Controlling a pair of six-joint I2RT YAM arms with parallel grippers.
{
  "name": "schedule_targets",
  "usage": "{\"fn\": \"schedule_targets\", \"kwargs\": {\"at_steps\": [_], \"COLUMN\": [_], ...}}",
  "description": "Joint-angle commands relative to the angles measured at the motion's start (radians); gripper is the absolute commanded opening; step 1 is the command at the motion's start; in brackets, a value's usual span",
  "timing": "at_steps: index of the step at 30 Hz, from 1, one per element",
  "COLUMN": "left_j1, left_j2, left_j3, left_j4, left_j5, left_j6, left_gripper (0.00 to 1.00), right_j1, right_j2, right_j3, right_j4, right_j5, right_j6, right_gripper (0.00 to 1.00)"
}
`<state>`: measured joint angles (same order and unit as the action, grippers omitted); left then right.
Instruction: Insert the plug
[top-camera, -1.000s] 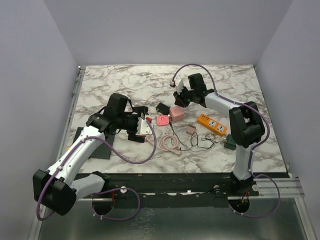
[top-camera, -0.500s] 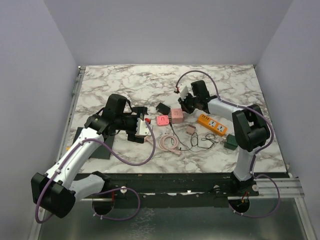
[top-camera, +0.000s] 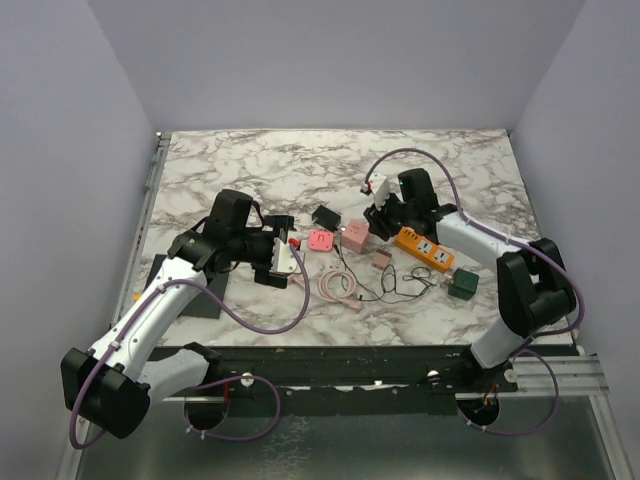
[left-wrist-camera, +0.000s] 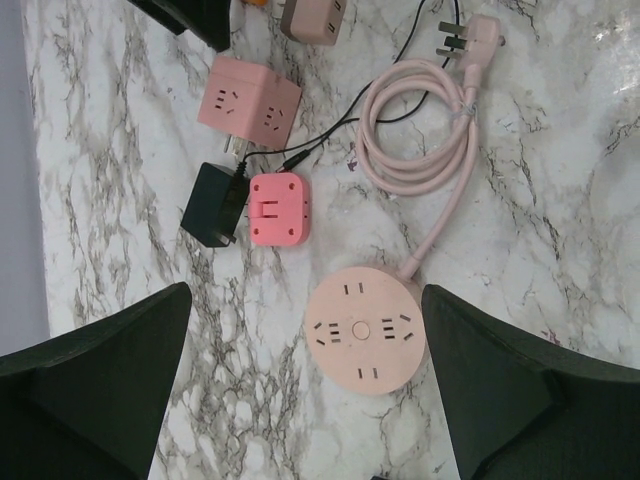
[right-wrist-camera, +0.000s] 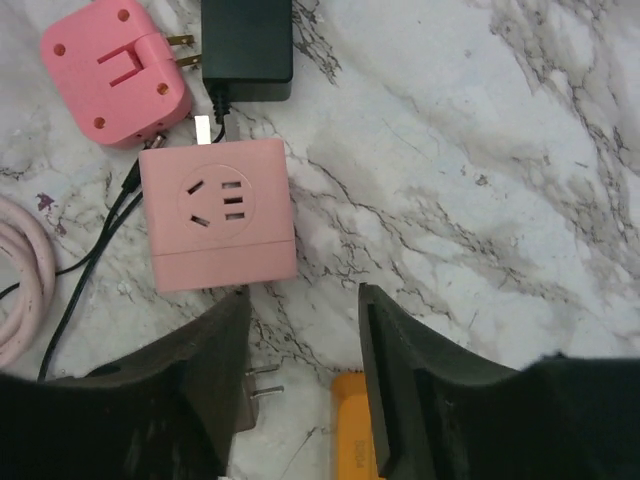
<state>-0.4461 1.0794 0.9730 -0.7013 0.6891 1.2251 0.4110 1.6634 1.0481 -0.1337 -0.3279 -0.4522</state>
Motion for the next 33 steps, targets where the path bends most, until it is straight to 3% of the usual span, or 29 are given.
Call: {"fn": "schedule_targets", "kwargs": {"at_steps": [1, 2, 4, 14, 28, 33], "left_j1": [0.001, 0.001, 0.001, 0.001, 0.001, 0.001], "left_j2": [-0.015, -0.014, -0.012, -0.015, -0.002, 0.015], "left_j3": [-0.016, -0.015, -0.010, -0.002, 0.003, 0.011], "left_j4": [-0.017, -0.017, -0.017, -0.017, -0.017, -0.017], "left_j5": [0.048, 0.048, 0.047, 0.044, 0.032, 0.038], "left_j6": [0.021, 0.022, 0.021, 0.029, 0.042, 0.043], "left_gripper": [0.99, 0.99, 0.99, 0.99, 0.99, 0.99], "right_j1": [0.001, 0.001, 0.001, 0.001, 0.017, 0.023], "right_j2": [-0.065, -0.063, -0.062, 0.018, 0.118, 0.137], "right_j3": [-0.017, -0.003, 0.007, 0.043, 0.026, 0.031], "right_j4": [0.007, -0.021, -0.026, -0.048, -0.019, -0.017], "right_j5": [-0.067, -0.112, -0.173, -0.240, -0.207, -0.187], "right_j6": [-0.013, -0.024, -0.026, -0.058, -0.055, -0.057], "right_gripper": [0.80, 0.97, 1.00, 1.00, 1.00, 0.82]}}
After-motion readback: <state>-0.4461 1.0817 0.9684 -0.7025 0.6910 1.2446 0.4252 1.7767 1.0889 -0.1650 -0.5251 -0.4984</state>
